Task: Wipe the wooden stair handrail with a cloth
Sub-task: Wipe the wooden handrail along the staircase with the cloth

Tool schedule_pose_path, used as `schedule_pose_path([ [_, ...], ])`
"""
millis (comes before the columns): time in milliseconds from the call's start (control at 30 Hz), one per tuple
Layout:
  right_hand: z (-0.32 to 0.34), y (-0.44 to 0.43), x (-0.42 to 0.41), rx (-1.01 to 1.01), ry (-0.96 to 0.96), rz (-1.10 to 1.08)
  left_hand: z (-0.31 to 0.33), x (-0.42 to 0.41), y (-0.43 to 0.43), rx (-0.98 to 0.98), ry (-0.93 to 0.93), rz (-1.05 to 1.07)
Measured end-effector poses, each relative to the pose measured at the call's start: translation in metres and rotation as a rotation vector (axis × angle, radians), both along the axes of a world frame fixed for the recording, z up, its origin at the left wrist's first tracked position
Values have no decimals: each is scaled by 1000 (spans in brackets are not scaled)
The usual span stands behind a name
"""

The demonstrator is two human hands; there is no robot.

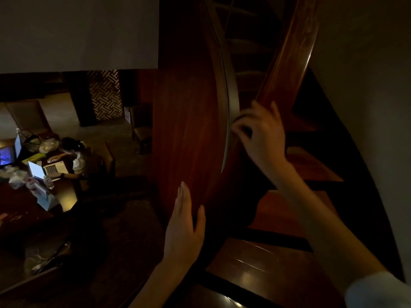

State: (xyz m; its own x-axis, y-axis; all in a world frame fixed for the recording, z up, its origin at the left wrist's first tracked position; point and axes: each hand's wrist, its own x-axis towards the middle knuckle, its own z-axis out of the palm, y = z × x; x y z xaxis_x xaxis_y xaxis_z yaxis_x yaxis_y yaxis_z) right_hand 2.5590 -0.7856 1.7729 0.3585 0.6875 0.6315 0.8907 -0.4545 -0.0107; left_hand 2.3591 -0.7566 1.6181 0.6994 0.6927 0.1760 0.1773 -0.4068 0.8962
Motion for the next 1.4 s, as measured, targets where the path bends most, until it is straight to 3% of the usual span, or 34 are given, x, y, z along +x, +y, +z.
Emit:
schedule_pose_path([
  [133, -1, 29, -4, -10, -18, -187, 6, 4, 14, -222, -62, -106],
  [300, -77, 0, -84, -162, 7, 26, 4, 9, 23, -341, -99, -174],
  [467, -86, -2, -93, 17, 51, 63, 0, 17, 26, -451, -154, -215],
  [533, -80, 5, -96, 211, 187, 44, 13, 23, 28, -462, -228, -251],
  [633, -67, 18, -101, 558, 574, 138, 36, 36, 24, -437, -333, -290],
  [700, -56, 27, -105, 674, 862, 289, 48, 42, 25, -493, -457, -278],
  [767, -49, 33, -109, 686, 981, 379, 57, 46, 33, -521, -557, -226],
  [833, -48, 34, -111, 633, 883, 375, 64, 44, 44, -471, -596, -173],
  [900, -51, 29, -107, 572, 639, 278, 59, 41, 57, -453, -557, -117],
  [1000, -58, 15, -93, 574, 255, 17, 37, 35, 77, -469, -404, -46],
  [1067, -60, 8, -84, 566, 118, -159, 26, 31, 85, -429, -364, -142],
  [1200, -62, 0, -64, 488, 176, -450, 19, 37, 74, -255, -327, -406],
  [1267, -62, 0, -58, 478, 290, -462, 15, 49, 69, -176, -317, -356],
  [1400, -64, 1, -55, 490, 298, -436, 16, 82, 74, -101, -296, -239],
])
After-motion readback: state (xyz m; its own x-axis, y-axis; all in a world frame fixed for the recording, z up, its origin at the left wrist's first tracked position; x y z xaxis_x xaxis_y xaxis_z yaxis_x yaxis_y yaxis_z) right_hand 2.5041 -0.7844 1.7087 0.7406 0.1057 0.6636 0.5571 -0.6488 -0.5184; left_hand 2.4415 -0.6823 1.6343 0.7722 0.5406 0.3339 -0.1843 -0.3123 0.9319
